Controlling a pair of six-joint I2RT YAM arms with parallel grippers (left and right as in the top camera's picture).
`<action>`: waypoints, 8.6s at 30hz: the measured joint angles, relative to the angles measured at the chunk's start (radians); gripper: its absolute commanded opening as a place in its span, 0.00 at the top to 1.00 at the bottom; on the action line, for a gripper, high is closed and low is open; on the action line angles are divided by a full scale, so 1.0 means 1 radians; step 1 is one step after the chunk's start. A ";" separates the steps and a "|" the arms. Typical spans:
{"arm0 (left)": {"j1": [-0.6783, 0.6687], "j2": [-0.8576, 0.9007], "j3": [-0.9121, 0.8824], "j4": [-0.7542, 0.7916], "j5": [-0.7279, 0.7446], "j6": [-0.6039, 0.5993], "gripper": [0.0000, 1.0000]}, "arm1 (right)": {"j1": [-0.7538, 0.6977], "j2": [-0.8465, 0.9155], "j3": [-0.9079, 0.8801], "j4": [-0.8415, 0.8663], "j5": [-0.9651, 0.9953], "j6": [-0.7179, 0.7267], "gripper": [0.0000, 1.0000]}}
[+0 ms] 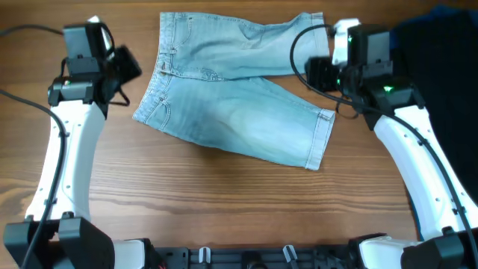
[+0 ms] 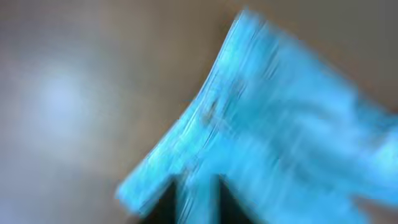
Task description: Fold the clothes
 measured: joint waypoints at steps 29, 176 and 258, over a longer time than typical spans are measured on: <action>0.000 0.410 -0.045 -0.233 0.053 -0.077 0.84 | 0.000 0.367 -0.229 -0.141 -0.108 0.227 0.96; -0.068 -0.021 -0.209 0.163 0.064 -0.029 0.96 | -0.020 0.116 -0.216 0.305 0.097 0.024 0.96; -0.053 0.567 -0.199 0.906 0.041 0.098 0.96 | -0.160 0.712 0.007 0.779 -0.023 -0.197 0.94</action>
